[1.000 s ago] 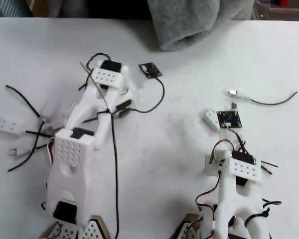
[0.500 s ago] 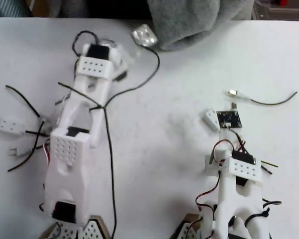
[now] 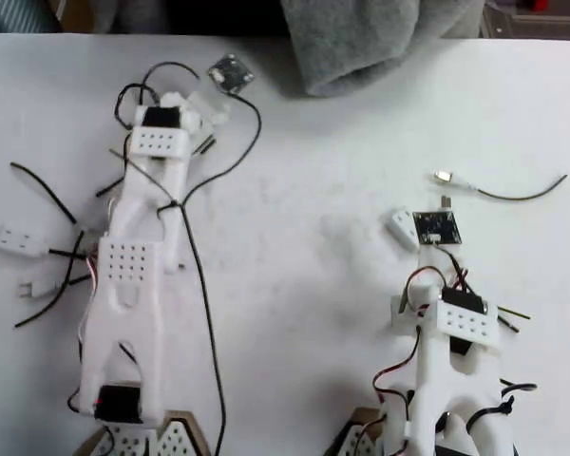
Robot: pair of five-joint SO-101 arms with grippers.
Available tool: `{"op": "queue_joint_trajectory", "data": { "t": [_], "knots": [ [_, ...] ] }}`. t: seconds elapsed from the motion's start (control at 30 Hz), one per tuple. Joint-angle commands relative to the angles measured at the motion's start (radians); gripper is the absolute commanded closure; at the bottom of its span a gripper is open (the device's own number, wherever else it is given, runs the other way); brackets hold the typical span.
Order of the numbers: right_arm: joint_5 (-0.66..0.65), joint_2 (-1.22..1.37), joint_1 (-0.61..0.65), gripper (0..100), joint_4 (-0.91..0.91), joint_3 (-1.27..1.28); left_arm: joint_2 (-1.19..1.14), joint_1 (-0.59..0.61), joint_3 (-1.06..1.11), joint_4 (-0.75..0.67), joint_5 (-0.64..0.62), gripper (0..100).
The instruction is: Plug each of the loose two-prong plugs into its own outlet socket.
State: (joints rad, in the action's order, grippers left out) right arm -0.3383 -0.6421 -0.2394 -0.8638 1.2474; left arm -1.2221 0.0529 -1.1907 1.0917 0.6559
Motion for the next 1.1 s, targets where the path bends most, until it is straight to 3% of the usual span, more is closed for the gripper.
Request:
{"op": "queue_joint_trajectory", "data": {
  "t": [0.0,0.2,0.47,0.9,1.07],
  "knots": [
    [0.008,0.002,0.008,63.7,0.013,-0.015,-0.012,0.004,-0.221,0.107,-0.069,73],
    [0.008,0.002,0.01,63.7,0.013,-0.015,-0.016,-0.008,-0.482,0.353,-0.043,73],
    [0.008,0.002,0.01,63.7,0.013,-0.015,0.194,0.137,-0.47,0.698,0.149,73],
    [0.006,0.002,0.054,63.7,0.013,-0.006,0.298,0.605,-0.445,0.701,0.078,73],
    [0.002,0.002,0.054,63.7,0.013,-0.005,0.343,0.71,-0.281,0.701,-0.097,73]
  ]
}}
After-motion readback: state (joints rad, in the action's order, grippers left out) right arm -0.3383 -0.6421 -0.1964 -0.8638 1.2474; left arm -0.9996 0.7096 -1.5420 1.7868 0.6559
